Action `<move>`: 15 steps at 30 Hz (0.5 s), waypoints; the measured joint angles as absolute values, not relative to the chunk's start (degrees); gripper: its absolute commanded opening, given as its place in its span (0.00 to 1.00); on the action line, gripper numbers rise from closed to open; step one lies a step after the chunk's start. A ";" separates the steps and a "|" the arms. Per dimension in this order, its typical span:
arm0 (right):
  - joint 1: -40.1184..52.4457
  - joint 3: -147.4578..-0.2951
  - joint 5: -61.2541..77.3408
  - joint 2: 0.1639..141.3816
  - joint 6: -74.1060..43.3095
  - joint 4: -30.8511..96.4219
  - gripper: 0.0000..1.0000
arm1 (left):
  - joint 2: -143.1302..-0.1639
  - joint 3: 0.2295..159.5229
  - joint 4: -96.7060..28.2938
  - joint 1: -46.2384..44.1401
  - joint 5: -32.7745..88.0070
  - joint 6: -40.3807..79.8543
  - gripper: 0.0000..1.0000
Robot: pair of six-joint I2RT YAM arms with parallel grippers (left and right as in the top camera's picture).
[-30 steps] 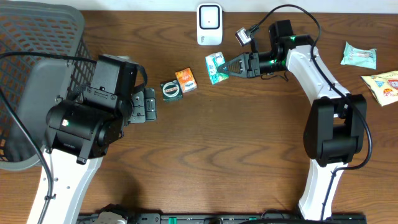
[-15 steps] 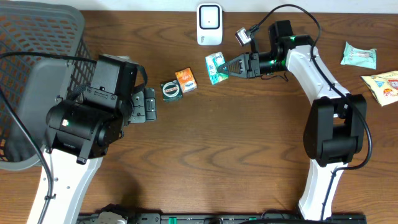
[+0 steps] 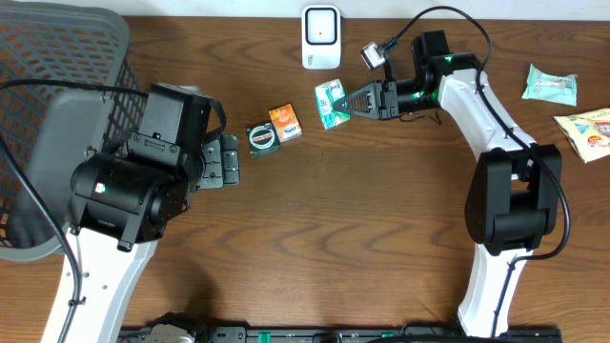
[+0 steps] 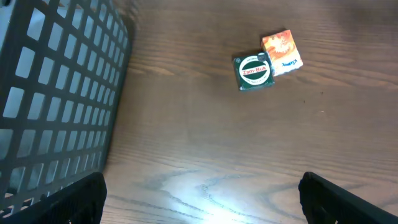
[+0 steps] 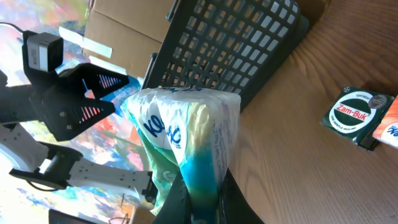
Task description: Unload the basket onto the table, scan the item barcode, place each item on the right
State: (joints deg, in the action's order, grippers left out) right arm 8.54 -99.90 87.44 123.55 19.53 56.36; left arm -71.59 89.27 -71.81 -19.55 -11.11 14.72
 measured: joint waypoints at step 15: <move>9.63 -99.90 82.59 123.55 19.99 55.88 0.01 | -71.59 89.27 -71.83 -19.55 -11.11 14.72 0.98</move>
State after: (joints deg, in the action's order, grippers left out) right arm 9.63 -99.90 82.59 123.55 19.99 55.88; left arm -71.59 89.27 -71.83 -19.55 -11.11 14.72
